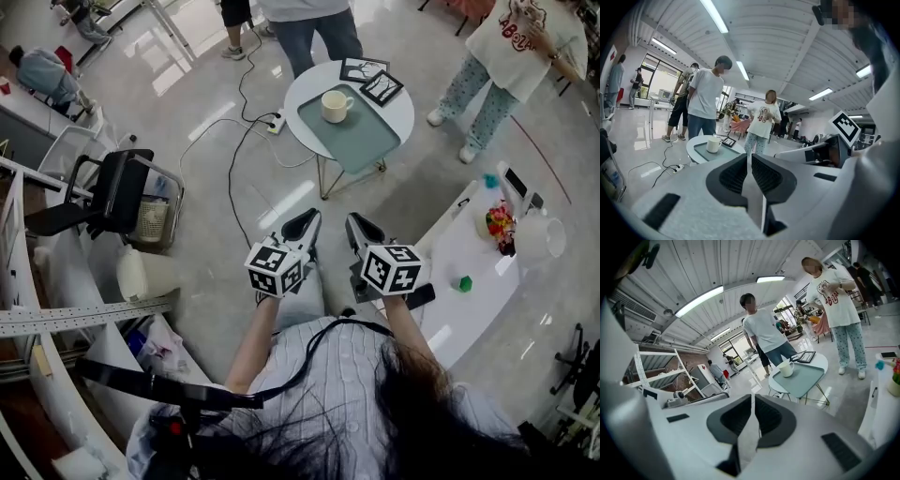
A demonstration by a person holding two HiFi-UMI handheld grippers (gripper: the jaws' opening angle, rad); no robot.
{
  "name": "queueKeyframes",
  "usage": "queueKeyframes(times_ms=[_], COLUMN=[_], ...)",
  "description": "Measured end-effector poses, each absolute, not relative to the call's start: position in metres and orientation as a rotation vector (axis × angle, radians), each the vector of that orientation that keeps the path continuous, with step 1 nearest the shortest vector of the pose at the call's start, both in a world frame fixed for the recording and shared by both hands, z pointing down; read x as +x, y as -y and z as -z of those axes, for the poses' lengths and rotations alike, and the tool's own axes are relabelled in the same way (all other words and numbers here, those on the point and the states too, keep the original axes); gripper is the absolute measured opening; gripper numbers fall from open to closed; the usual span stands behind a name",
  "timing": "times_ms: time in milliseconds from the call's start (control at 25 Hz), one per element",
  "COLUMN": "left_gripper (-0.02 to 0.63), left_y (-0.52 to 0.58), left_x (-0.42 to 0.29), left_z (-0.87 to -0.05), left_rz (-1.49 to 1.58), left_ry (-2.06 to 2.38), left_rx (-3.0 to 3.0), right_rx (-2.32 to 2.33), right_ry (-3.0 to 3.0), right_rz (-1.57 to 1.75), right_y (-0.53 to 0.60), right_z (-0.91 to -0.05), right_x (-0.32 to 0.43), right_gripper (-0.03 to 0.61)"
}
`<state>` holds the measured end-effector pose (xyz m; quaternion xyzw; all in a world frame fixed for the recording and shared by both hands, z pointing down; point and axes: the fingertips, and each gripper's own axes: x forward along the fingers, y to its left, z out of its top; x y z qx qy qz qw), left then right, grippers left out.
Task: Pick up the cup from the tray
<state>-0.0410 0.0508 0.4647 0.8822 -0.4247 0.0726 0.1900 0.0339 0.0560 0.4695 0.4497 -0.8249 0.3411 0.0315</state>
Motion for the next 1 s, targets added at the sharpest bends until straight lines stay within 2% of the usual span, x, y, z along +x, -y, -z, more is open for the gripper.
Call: queueKeyframes(times_ms=[600, 1000], left_gripper=[0.018, 0.02], left_y=[0.093, 0.13], left_x=[-0.111, -0.102], left_z=[-0.469, -0.484], left_rz=[-0.209, -0.225], left_ry=[1.031, 0.891], left_rx=[2.517, 2.529], right_rx=[1.507, 1.6], right_ry=[2.46, 2.376], right_rz=[-1.077, -1.096], right_y=[0.087, 0.109], right_z=[-0.471, -0.479], right_x=[-0.033, -0.029], right_gripper=[0.041, 0.041])
